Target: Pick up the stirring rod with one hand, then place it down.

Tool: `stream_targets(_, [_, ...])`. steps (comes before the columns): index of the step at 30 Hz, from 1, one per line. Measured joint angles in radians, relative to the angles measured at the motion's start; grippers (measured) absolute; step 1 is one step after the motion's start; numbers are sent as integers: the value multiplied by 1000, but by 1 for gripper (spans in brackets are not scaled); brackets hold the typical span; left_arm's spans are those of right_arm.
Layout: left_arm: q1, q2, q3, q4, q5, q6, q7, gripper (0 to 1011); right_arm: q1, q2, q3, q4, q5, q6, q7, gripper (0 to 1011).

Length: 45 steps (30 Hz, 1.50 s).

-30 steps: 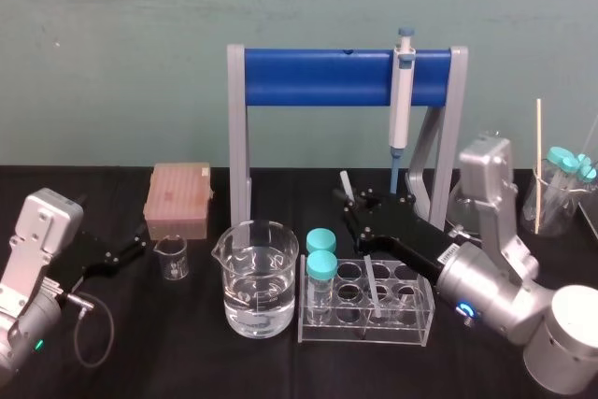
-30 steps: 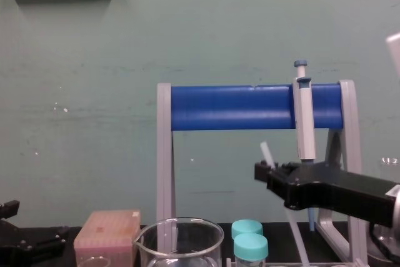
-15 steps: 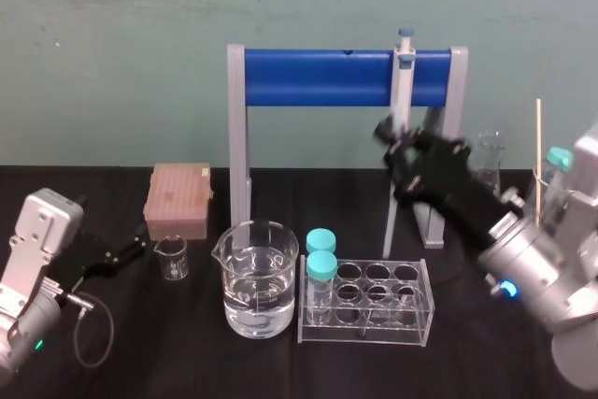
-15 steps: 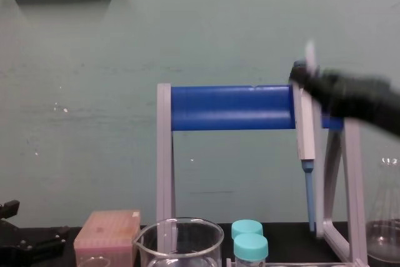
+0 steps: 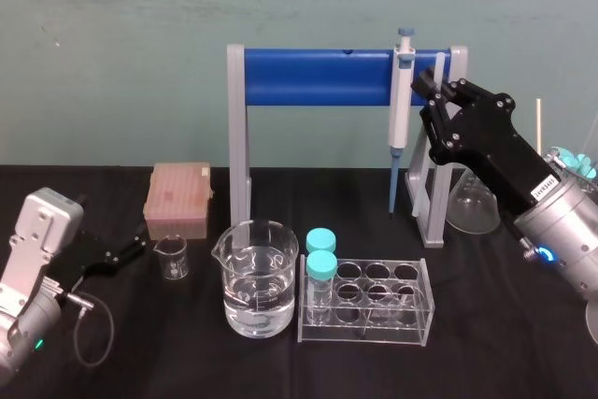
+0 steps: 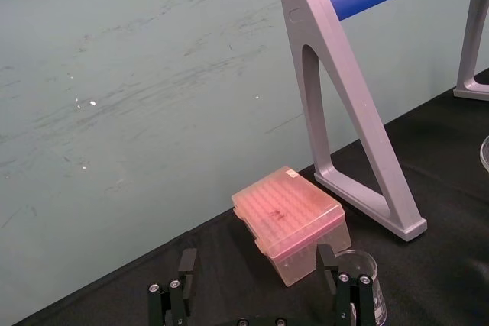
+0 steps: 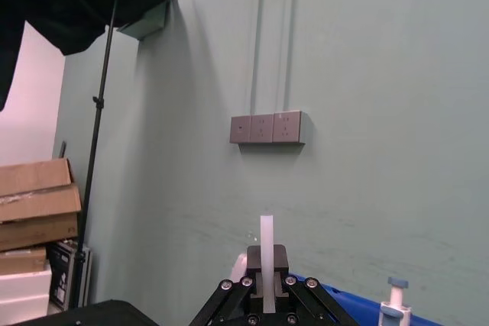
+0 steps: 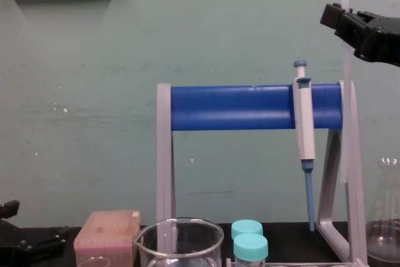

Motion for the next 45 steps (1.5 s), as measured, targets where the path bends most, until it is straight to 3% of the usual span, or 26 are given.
stream_targets(45, [0, 0, 0, 0, 0, 0, 0, 1000, -12, 15, -2, 3, -8, 18, 16, 72])
